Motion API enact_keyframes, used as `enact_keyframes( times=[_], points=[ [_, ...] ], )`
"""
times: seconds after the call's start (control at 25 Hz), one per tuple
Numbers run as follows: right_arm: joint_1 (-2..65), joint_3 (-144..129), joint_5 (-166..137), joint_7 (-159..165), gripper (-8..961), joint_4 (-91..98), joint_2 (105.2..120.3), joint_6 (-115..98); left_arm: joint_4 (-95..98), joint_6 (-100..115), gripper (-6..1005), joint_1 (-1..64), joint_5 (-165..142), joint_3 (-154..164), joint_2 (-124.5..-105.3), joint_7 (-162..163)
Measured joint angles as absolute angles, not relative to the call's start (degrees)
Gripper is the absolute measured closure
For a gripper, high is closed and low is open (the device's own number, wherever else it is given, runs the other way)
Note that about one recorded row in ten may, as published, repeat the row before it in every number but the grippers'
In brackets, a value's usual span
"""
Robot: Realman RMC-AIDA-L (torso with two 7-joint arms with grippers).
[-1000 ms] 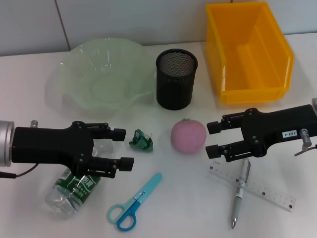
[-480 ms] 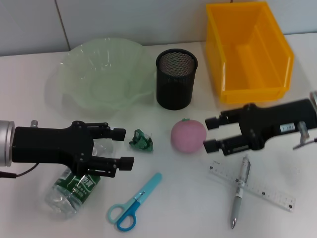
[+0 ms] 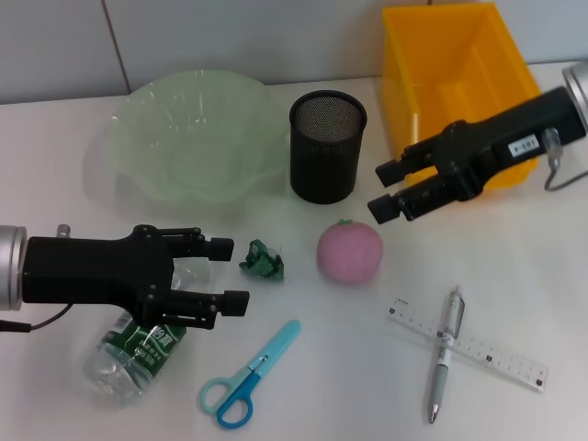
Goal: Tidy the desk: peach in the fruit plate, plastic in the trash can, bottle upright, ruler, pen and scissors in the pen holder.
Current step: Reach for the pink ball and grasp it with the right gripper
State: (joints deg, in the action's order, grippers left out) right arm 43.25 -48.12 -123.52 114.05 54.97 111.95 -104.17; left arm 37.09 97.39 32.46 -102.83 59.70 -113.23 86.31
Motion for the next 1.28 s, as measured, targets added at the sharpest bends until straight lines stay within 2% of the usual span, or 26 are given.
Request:
enact_keyframes(
  times=[0.12,0.32,0.72,0.88,1.28],
  points=[
    [46.35,-48.32,-127.96,115.16,287,54.74,111.43,-104.64,37.09,97.43,182,32.44,-102.83,59.67,-113.29,86.4],
    [50.71,-48.41,-135.13,116.01,295,54.68,111.94,-104.56,37.09,97.46,183,32.31,-102.8,59.67,-113.3,86.84],
    [54.08,-58.74,-141.02,116.9,312,53.48,114.69,-97.22,37.06,97.49,185,32.25,-102.55,59.68,-113.29,86.98],
    [53.75,-63.64,-145.74,116.5,318,53.32,117.79,-90.99,37.09,97.56,185,32.25,-102.57,59.67,-113.24,87.01],
    [53.75,-70.0,-146.6,115.73,334,48.45,118.75,-81.93,37.02,97.56,187,31.86,-102.5,59.58,-113.13,87.02]
  ],
)
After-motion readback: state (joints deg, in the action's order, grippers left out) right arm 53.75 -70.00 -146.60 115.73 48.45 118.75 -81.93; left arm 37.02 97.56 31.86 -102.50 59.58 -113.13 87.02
